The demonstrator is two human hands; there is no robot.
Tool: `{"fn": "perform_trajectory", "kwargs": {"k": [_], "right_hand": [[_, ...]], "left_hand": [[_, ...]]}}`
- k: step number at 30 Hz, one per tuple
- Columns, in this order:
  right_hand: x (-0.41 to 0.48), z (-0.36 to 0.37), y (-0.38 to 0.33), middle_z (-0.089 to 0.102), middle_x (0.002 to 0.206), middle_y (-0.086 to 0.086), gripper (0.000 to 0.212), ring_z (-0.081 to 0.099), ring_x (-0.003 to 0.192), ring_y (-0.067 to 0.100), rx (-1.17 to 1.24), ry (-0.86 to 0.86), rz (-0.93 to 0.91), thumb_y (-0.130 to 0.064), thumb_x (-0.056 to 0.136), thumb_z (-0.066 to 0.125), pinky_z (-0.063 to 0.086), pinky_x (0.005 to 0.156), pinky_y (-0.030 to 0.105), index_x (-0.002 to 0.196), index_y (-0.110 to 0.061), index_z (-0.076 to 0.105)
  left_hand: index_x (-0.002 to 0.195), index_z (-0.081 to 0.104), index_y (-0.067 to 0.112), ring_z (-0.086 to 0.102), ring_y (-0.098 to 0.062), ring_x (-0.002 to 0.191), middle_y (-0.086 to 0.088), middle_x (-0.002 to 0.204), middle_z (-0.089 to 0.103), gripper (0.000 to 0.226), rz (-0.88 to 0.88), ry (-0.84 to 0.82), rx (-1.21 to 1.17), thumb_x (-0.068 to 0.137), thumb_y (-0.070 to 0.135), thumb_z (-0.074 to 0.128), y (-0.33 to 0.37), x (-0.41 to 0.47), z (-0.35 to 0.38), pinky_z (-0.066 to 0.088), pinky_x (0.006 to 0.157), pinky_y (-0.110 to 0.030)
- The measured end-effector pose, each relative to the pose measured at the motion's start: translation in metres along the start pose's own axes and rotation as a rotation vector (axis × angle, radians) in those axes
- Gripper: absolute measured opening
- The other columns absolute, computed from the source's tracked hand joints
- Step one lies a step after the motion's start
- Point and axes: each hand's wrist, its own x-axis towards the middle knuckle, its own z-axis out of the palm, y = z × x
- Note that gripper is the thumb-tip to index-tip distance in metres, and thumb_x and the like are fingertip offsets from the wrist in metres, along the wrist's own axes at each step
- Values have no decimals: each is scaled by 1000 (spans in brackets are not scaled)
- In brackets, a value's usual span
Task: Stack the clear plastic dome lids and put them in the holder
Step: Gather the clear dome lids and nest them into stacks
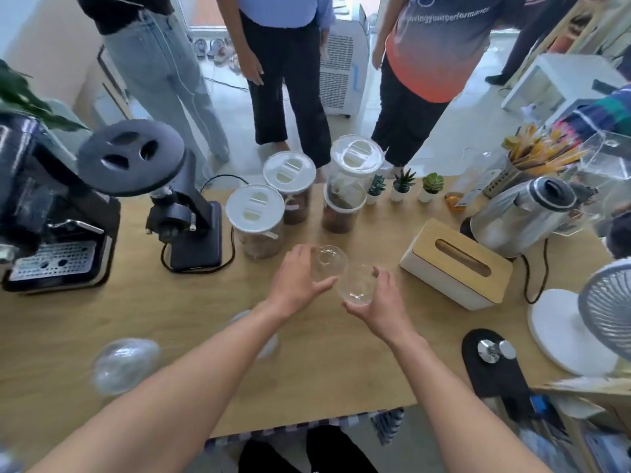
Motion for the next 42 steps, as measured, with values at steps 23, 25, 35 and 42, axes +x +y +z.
{"fn": "perform_trajectory", "kwargs": {"k": [23,25,35,42], "right_hand": [[-106,106,-153,36,138,0,104,44,135,23,-254,-154,-344,-55,73,92,48,112,47,159,-27,42],[-110,114,-155,37,141,2,100,41,138,26,-339,-152,-317,-55,73,91,45,111,50,157,-29,42],[-111,151,-140,37,149,9,95,55,130,37,-293,-153,-172,-50,77,96,55,107,54,155,-37,43],[-111,162,-144,39,153,17,96,62,126,36,-172,-260,-114,-28,87,94,51,113,43,164,-29,36]], "left_hand": [[147,60,19,52,-18,137,3,140,63,78,-168,160,-67,87,59,88,-161,-171,-192,46,115,-35],[147,59,19,52,-18,136,7,136,60,77,-169,164,-68,88,59,88,-172,-182,-198,44,113,-32],[157,49,20,45,-16,146,9,149,55,89,-346,169,-36,86,57,88,-243,-258,-195,45,125,-42],[156,49,21,51,-7,134,7,151,55,86,-400,98,-93,86,47,93,-264,-271,-191,46,115,-30]]}}
